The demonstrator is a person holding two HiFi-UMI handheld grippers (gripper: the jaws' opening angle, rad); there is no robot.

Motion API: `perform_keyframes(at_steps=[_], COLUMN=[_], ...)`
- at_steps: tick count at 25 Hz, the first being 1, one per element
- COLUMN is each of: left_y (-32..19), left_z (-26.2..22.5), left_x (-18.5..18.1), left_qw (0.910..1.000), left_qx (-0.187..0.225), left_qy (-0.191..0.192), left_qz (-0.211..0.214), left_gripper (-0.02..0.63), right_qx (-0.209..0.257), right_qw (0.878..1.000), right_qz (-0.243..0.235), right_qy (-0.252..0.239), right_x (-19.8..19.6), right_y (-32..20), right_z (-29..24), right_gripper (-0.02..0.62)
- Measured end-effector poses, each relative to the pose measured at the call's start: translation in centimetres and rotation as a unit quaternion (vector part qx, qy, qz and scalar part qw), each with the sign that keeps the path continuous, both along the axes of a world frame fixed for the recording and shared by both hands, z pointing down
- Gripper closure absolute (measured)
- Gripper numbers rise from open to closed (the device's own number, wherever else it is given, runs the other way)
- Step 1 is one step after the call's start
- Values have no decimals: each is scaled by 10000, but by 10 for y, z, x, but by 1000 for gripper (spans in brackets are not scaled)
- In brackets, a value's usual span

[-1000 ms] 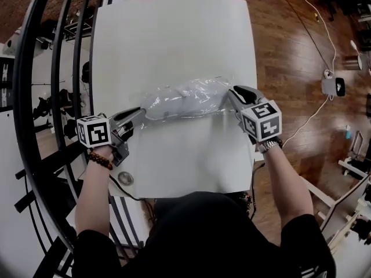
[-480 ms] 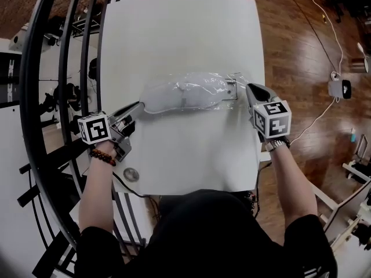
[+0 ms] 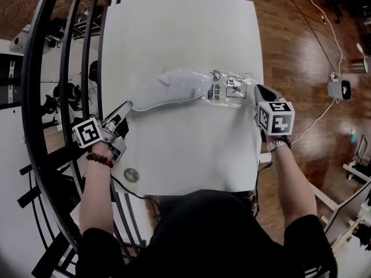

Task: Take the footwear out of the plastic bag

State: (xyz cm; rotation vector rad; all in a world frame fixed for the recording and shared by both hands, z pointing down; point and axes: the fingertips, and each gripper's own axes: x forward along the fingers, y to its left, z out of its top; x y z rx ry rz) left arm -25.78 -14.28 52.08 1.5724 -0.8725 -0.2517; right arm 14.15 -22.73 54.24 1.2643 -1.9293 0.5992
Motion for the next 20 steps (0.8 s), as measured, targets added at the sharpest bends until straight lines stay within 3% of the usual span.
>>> perform_keyframes(at_steps=[11, 20], left_y=[1, 11], left_z=[-7, 3], left_x=[-40, -70], left_qw=[9961, 9868], left_qx=[159, 39], left_qy=[-22, -73], left_qz=[-869, -1618], left_gripper=[535, 535], right_qx=[-27, 9], right_qw=[9963, 9919], right_qz=[850, 1249], right_qy=[-146, -216], right_x=[23, 34], right_y=[2, -1], right_z=[-7, -10], right_gripper=[601, 603])
